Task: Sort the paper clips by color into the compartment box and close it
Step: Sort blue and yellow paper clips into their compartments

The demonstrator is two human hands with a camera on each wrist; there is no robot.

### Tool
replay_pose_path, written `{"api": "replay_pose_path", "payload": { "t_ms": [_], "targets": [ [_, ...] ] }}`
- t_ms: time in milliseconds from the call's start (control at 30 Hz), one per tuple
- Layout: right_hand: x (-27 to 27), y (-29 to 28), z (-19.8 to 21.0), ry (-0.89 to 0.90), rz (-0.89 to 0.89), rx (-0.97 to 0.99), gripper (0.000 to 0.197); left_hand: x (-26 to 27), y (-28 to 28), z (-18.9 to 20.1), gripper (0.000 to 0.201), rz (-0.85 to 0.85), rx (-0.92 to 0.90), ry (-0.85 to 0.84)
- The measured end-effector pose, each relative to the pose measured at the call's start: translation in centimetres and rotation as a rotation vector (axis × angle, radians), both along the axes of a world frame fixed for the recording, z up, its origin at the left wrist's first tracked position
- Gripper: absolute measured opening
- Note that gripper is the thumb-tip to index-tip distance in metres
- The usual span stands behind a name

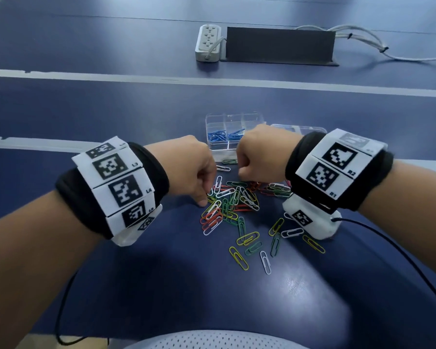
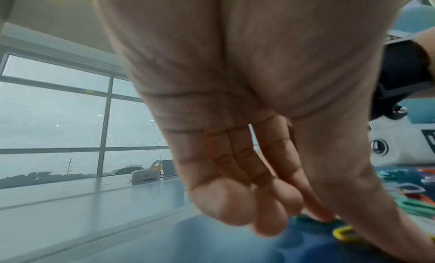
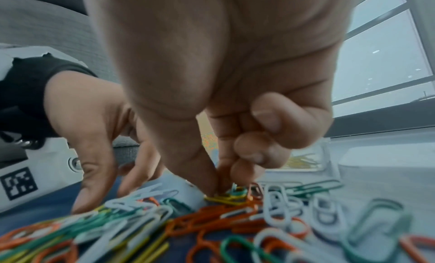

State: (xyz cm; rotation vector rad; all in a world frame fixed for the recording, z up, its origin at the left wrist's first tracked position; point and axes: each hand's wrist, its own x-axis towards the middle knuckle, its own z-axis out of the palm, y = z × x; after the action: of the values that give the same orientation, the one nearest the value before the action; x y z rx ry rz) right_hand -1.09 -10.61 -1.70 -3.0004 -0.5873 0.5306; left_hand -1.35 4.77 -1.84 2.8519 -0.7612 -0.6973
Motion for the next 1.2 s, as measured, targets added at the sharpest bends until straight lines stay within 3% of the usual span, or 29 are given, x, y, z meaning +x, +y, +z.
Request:
{"api": "replay_pose_path", "payload": {
  "t_ms": [333,533,767,867,1000,1200],
  "targets": [
    [-0.6,-1.6,0.0,0.006,0.002,0.022,0.026,-0.4,0.5,-0.3,0.013,-0.044,-0.001,-0.011],
    [-0.9,-2.1,0.3,0.009,0.038,0.028,0.014,-1.0,0.8,-0.2,0.018,0.013,-0.056,-0.022],
    [-1.1,-2.4,0.4,-0.005,-0.034,0.116,0.021,-0.9,0.3,0.2,0.015,0.046,-0.158,-0.024],
    [-1.3,-2.6,0.5,-0.022,-0.064,0.208,0.005,-0.8,0.6,0.0,0.015,0.053,-0.205,0.045],
    [-2.1,-2.8,0.7,0.021,-0.052,0.234,0.026,-0.7,0.8,-0.2,0.017,0.047,-0.238,0.087],
    [-2.9,-2.4,0.3,-0.001,-0.038,0.2,0.025,-0.9,0.4,-0.4,0.017,-0.007,-0.191,-0.017]
  ]
}}
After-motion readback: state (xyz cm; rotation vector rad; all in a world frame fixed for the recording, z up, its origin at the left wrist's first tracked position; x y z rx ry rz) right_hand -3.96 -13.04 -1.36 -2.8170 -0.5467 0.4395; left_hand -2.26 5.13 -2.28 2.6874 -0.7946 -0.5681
